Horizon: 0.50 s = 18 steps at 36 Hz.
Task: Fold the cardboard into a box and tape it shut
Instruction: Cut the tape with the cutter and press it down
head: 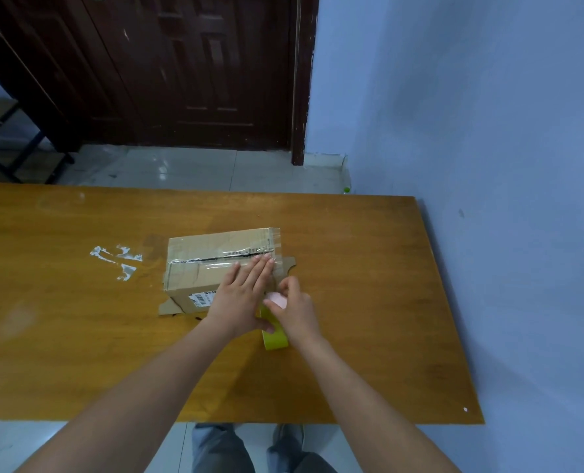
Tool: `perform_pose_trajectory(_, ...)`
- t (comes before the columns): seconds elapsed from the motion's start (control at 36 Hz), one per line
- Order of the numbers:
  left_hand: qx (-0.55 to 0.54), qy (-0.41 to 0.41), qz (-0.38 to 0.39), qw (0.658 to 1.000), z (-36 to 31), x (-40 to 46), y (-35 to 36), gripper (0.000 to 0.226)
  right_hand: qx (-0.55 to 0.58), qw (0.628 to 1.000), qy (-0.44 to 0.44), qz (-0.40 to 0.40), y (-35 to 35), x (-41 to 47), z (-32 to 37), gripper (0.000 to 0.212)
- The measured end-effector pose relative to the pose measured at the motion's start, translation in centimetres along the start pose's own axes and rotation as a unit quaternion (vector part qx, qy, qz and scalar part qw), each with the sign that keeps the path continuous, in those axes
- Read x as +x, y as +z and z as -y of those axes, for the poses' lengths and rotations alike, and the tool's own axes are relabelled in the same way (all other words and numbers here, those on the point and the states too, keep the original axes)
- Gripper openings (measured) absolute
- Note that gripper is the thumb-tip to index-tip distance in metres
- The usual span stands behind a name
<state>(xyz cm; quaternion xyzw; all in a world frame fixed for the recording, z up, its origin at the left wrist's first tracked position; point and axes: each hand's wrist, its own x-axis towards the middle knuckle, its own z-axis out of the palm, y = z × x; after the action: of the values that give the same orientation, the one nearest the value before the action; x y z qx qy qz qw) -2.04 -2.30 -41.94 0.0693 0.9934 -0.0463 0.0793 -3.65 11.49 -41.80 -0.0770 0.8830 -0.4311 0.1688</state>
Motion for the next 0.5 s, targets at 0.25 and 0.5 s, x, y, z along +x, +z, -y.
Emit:
perform_pose_trajectory(0.25, 0.013, 0.000, 0.002, 1.000, -0.06, -0.05, 0.05, 0.130, -0.006, 1.000, -0.002, -0.030, 0.38, -0.07, 0.09, 0.040)
perform_pose_trajectory(0.5, 0.009, 0.002, 0.004, 1.000, -0.08, 0.00, 0.04, 0.130, -0.010, 0.999, -0.005, -0.050, 0.16, -0.09, -0.49, 0.038)
